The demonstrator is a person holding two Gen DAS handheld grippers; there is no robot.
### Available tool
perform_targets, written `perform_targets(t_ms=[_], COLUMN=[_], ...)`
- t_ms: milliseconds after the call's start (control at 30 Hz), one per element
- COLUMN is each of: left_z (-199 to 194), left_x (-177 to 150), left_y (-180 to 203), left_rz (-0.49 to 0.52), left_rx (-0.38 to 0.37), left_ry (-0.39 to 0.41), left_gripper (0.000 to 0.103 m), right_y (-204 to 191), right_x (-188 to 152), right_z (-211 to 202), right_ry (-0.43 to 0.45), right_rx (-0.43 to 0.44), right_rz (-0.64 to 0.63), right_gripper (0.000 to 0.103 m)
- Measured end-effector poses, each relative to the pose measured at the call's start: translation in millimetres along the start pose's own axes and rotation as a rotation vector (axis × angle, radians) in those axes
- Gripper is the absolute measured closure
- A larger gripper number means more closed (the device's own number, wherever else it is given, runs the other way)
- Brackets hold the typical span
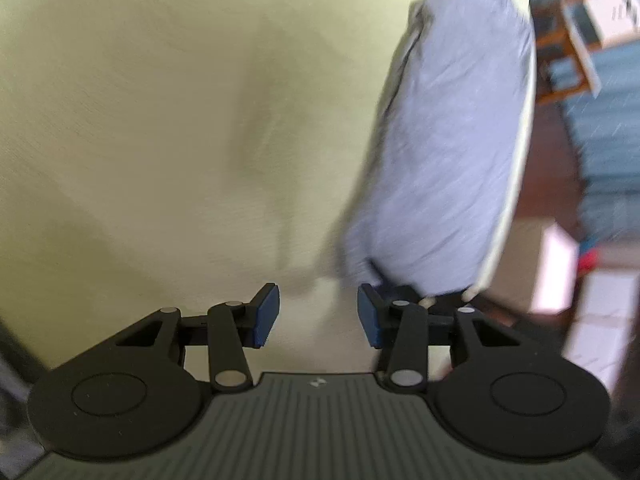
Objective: Fold clothes
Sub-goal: 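Grasp the shorts end with the left gripper while the right gripper grasps beside it, then lift the shorts end with both grippers and fold it over onto the rest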
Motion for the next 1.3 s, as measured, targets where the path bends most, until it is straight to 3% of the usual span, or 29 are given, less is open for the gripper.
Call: perform_targets(t_ms=[133, 433, 500, 533, 567, 633, 667, 833, 967, 1167, 1200, 1300], left_z=[2.8, 47.7, 52.8, 57.5, 59.2, 62.4, 62.2, 65.2, 64.1, 62.0, 61.2, 62.1], left_x=[10.5, 29.5, 32.0, 34.1, 33.7, 33.6, 33.4, 40.7, 43.7, 35.9, 34.3, 32.8], left_y=[10.9, 3.3, 5.0, 6.2, 6.4, 8.5, 11.1, 26.2, 25.2, 12.0, 10.4, 7.7], left_rz=[-0.074, -0.199, -0.19, -0.179, -0.179, -0.187, -0.185, -0.195, -0.199, -0.205, -0.21, -0.23], left_rx=[-0.121, -0.16, -0.151, -0.147, -0.149, -0.158, -0.166, -0.211, -0.206, -0.16, -0.161, -0.171], left_ry=[0.027, 0.006, 0.009, 0.005, -0.001, -0.006, -0.006, -0.006, -0.008, -0.026, -0.026, -0.026], left_gripper=[0.054, 0.052, 0.065, 0.09, 0.097, 0.097, 0.097, 0.097, 0.097, 0.097, 0.097, 0.097], right_y=[8.4, 10.2, 10.0, 10.5, 11.6, 14.5, 15.5, 18.4, 20.7, 26.5, 28.4, 19.7], right_x=[6.5, 7.0, 2.3, 0.0, -3.8, -8.8, -11.5, -64.8, -88.9, -81.2, -80.1, -83.2], right_z=[-9.3, -17.1, -16.5, -16.6, -18.9, -27.8, -32.8, -65.3, -64.7, -53.5, -51.7, -46.5], right_ry=[0.023, 0.066, 0.046, 0.034, 0.02, 0.019, 0.023, -0.038, -0.051, 0.008, 0.016, 0.033], right_rx=[0.001, -0.012, -0.011, -0.02, -0.039, -0.082, -0.092, -0.171, -0.217, -0.257, -0.256, -0.231], right_rz=[0.023, 0.059, 0.067, 0.065, 0.055, 0.039, 0.035, -0.073, -0.151, -0.192, -0.192, -0.269], right_gripper=[0.101, 0.101, 0.1, 0.09, 0.07, 0.056, 0.055, 0.054, 0.054, 0.055, 0.057, 0.085])
Point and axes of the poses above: each gripper's, at about its wrist camera, not at the fingertips, and z roughly the way its jaws point, y to its right, x to its top, the point moved 10 cm from there along z, roughly the way its jaws point, and after that the axes turned 13 degrees about z, right-handed, at the moved point
